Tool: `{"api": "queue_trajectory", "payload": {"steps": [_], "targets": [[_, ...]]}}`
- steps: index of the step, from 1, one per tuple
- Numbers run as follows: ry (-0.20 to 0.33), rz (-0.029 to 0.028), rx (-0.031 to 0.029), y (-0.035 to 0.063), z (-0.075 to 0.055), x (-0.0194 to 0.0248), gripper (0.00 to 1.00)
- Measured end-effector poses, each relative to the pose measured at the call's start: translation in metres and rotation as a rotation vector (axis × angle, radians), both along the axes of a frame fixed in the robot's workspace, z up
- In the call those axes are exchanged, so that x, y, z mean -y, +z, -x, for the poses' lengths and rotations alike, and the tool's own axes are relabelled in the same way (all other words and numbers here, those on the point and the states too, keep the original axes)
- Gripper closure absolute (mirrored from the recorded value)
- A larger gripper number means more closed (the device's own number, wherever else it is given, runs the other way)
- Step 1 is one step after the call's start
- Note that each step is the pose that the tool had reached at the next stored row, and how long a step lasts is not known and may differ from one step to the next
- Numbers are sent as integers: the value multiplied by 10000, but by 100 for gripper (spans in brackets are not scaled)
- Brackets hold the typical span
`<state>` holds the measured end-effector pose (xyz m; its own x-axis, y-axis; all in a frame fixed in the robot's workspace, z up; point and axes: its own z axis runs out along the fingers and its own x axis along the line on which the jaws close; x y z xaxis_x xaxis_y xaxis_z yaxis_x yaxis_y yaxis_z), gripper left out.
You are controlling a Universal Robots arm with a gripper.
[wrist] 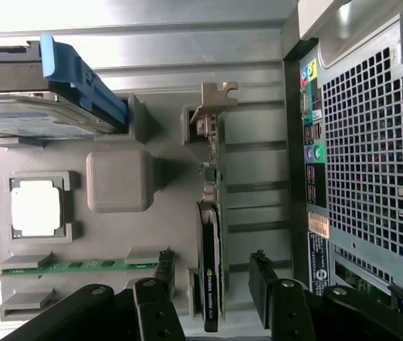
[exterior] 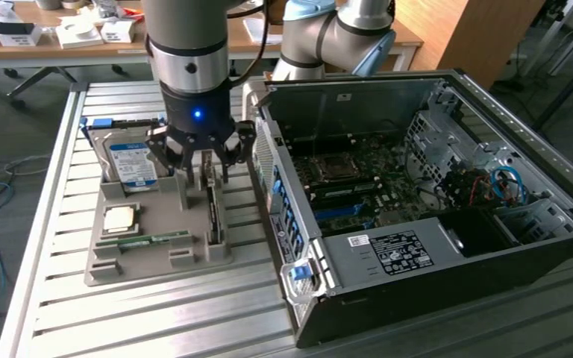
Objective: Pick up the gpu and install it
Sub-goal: 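Pick up the gpu and move the gpu toward the slot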
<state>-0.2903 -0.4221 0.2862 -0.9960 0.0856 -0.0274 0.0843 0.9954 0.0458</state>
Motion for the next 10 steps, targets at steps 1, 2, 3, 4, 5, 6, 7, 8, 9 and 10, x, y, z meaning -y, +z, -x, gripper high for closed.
{"api": "queue_trajectory", "payload": {"steps": [1, 2, 3, 4, 5, 6, 7, 8, 9, 10], "targets": [[-1, 2, 0, -13, 0, 0, 45], [-2, 3, 0, -26, 0, 0, 45], [-4, 6, -1, -36, 0, 0, 45], [-6, 8, -1, -46, 0, 0, 45], [-8, 10, -1, -55, 0, 0, 45], [-10, 11, -1, -65, 0, 0, 45], [-11, 11, 0, -76, 0, 0, 45], [-14, 11, 0, -88, 0, 0, 45], [-16, 11, 0, -98, 0, 0, 45], [-17, 12, 0, -108, 0, 0, 45]]}}
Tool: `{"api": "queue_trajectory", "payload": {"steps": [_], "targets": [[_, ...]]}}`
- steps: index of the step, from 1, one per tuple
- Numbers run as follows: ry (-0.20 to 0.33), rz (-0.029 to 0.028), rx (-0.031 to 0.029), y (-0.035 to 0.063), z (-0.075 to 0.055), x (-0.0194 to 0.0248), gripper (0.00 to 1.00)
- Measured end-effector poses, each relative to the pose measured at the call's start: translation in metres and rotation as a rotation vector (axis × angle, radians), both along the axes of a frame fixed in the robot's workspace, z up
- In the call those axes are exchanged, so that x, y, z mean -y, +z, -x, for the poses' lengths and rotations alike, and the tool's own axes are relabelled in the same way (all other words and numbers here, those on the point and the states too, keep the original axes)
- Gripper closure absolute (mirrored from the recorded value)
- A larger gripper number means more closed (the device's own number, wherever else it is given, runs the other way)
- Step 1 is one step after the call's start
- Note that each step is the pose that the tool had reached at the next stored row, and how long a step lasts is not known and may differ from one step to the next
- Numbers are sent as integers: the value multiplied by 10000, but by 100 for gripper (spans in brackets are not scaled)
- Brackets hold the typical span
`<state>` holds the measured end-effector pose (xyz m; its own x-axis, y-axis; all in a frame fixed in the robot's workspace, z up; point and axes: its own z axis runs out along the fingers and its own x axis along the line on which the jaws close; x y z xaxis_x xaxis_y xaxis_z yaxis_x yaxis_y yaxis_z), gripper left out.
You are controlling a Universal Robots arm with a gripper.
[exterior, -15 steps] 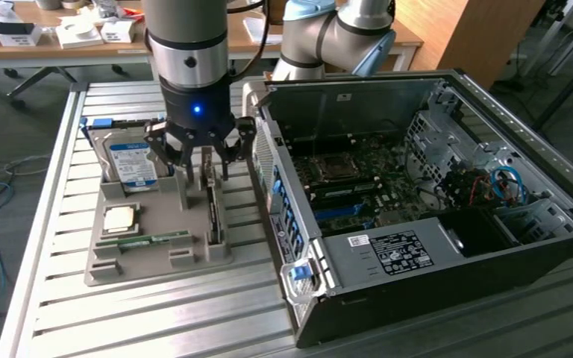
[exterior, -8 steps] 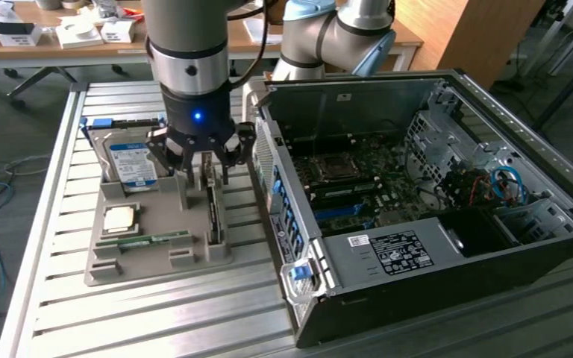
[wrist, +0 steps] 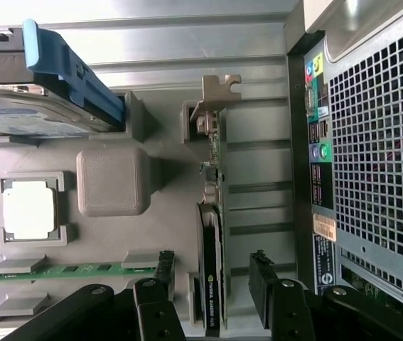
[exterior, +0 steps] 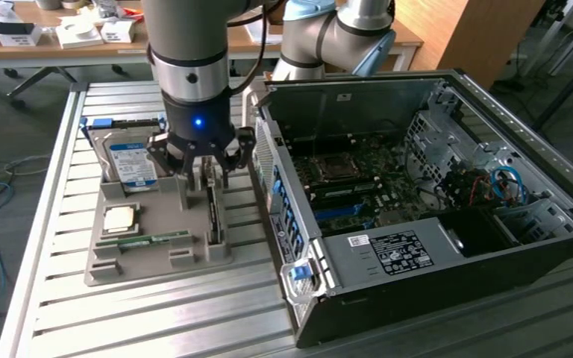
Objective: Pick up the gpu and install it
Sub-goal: 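Pick up the gpu and move the gpu toward the slot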
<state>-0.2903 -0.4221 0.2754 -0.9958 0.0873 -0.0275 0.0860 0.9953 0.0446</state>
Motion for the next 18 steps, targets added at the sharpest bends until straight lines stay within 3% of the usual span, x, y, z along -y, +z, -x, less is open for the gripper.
{"api": "queue_trajectory", "payload": {"steps": [18], "targets": [[-17, 0, -1, -172, 0, 0, 45]]}}
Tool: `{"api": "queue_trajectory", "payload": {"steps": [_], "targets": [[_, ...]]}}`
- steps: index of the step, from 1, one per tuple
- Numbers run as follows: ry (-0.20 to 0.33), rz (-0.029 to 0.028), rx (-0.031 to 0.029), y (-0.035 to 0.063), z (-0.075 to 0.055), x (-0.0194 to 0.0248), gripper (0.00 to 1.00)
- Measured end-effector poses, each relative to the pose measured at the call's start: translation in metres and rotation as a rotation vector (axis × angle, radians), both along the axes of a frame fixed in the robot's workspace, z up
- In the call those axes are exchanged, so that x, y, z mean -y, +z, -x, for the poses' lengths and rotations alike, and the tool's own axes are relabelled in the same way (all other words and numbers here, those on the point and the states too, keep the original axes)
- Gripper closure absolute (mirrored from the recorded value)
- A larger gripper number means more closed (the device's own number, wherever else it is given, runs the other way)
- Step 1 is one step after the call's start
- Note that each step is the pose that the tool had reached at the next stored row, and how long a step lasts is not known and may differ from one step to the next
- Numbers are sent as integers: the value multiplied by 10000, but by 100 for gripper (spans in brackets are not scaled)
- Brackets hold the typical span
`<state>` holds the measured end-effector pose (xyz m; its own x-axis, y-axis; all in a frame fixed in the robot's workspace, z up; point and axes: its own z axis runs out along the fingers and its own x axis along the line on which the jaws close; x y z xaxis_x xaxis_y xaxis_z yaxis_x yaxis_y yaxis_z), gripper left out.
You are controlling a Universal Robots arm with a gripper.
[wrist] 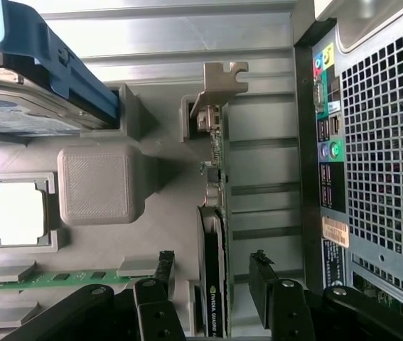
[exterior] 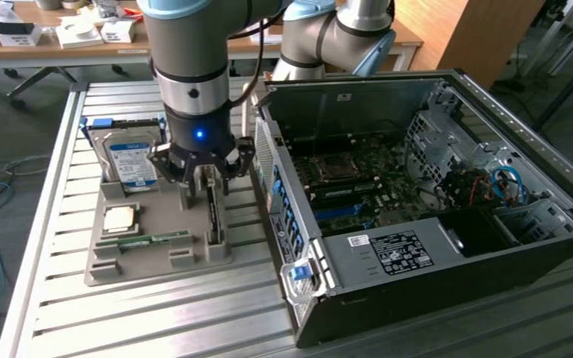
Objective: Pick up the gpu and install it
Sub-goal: 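Pick up the gpu and move the gpu toward the slot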
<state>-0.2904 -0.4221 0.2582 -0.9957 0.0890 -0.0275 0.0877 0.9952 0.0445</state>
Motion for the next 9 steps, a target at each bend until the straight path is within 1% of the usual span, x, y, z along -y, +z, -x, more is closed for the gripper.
{"api": "queue_trajectory", "payload": {"steps": [9], "targets": [[-8, 0, 0, -87, 0, 0, 45]]}}
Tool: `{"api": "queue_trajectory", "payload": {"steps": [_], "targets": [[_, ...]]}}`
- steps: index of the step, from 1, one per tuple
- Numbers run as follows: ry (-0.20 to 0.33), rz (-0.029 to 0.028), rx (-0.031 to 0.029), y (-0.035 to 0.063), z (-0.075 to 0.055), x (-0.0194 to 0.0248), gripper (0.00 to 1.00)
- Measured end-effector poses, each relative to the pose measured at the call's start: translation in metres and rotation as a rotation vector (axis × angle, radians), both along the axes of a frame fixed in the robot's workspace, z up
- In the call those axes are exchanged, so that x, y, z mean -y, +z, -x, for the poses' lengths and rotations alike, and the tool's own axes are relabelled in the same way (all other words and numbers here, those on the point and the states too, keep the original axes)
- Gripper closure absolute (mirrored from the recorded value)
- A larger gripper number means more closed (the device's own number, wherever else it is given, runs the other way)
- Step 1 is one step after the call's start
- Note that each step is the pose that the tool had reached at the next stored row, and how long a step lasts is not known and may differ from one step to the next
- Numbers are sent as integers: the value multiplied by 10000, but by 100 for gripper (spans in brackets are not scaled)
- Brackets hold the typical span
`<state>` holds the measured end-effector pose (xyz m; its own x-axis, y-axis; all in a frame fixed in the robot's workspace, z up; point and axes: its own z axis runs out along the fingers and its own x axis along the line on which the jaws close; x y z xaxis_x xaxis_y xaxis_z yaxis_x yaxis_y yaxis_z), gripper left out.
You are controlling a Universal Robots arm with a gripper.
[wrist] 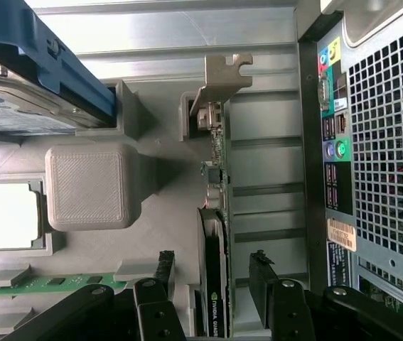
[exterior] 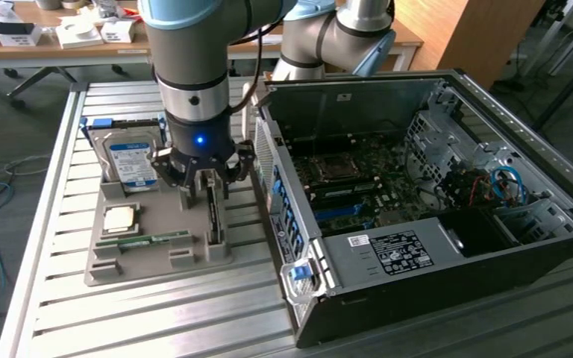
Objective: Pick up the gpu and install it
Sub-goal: 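Pick up the gpu and move the gpu toward the slot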
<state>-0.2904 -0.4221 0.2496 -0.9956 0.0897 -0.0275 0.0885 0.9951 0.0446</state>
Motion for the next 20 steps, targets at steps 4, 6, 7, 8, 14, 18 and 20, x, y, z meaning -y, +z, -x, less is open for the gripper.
{"api": "queue_trajectory", "payload": {"steps": [4, 6, 7, 8, 14, 18, 20], "targets": [[-1, 2, -2, -7, 0, 0, 45], [-1, 0, 0, -8, 0, 0, 45], [-1, 0, 0, -8, 0, 0, 45], [-2, -2, 2, -10, -2, 0, 45], [-1, -1, 1, -25, -11, 3, 45], [-1, -1, 1, -87, -11, 4, 45], [-1, 1, -1, -97, -10, 4, 45]]}}
